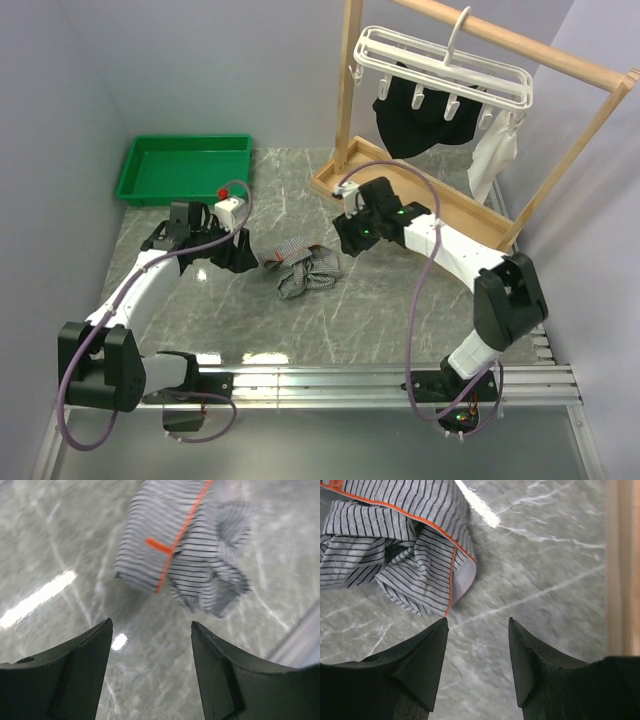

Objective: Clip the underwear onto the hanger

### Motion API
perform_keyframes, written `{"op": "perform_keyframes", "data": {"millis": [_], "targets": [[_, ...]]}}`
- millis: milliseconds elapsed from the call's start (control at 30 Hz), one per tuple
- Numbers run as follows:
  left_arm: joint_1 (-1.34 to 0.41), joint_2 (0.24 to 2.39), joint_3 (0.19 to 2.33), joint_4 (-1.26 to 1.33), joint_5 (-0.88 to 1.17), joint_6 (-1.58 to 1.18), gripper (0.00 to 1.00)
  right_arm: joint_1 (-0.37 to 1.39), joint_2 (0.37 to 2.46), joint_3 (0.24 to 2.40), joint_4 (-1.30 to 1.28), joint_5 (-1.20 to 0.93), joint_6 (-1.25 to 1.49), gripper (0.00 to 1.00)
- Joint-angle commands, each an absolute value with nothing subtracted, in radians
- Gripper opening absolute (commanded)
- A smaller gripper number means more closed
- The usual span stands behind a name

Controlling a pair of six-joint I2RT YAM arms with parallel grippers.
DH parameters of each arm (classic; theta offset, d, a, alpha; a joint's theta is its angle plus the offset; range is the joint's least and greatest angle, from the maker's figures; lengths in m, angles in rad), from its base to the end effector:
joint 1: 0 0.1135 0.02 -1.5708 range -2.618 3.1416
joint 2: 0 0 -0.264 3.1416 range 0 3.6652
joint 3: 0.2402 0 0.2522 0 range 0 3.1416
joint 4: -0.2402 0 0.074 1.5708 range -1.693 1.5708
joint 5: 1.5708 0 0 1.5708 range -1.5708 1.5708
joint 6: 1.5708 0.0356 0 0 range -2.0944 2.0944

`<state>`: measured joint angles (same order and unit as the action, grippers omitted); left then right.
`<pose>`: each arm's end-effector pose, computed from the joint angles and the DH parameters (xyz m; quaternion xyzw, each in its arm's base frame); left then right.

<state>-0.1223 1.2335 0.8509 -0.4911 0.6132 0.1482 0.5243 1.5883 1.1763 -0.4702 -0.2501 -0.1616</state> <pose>0.2441 -0.0506 0.2478 0.2230 0.8740 -0.2794 0.3293 0.2917 0.1789 0.2506 -0.3537 0.8654 0.1759 0.3082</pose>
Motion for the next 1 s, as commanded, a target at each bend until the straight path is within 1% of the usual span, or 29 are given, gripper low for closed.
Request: {"op": "perform_keyframes", "data": {"millis": [0, 100, 133, 200, 233, 300, 333, 433, 533, 767, 967], "targets": [[-0.164, 1.193, 0.809, -0.328, 0.441, 0.063, 0.69, 0.555, 1.635, 1.236, -0.466, -0.216, -0.152, 0.59], [-0.195, 1.218, 0.804, -0.321, 0.472, 0.181, 0.66, 0.558, 1.658, 1.253, -0.52, -0.276, -0.144, 0.61], [-0.196, 1.221, 0.798, -0.318, 0.498, 0.315, 0.63, 0.56, 1.66, 1.249, -0.541, -0.285, -0.143, 0.62], [-0.196, 1.207, 0.779, -0.327, 0.558, 0.482, 0.62, 0.56, 1.66, 1.25, -0.567, -0.311, -0.132, 0.64], [-0.196, 1.184, 0.773, -0.356, 0.612, 0.676, 0.62, 0.558, 1.657, 1.252, -0.578, -0.328, -0.112, 0.64], [-0.196, 1.164, 0.769, -0.409, 0.649, 0.889, 0.62, 0.557, 1.651, 1.247, -0.6, -0.336, -0.085, 0.64], [-0.198, 1.157, 0.77, -0.47, 0.676, 1.076, 0.62, 0.557, 1.646, 1.243, -0.606, -0.354, -0.057, 0.64], [-0.215, 1.193, 0.799, -0.537, 0.669, 1.306, 0.62, 0.554, 1.64, 1.223, -0.617, -0.38, -0.012, 0.65], [-0.233, 1.258, 0.856, -0.598, 0.66, 1.409, 0.61, 0.554, 1.625, 1.187, -0.598, -0.4, -0.017, 0.65], [-0.279, 1.357, 0.911, -0.558, 0.652, 1.477, 0.54, 0.555, 1.552, 1.088, -0.468, -0.368, -0.121, 0.67], [-0.316, 1.451, 0.969, -0.615, 0.64, 1.54, 0.52, 0.555, 1.592, 1.124, -0.502, -0.334, -0.137, 0.67]]}}
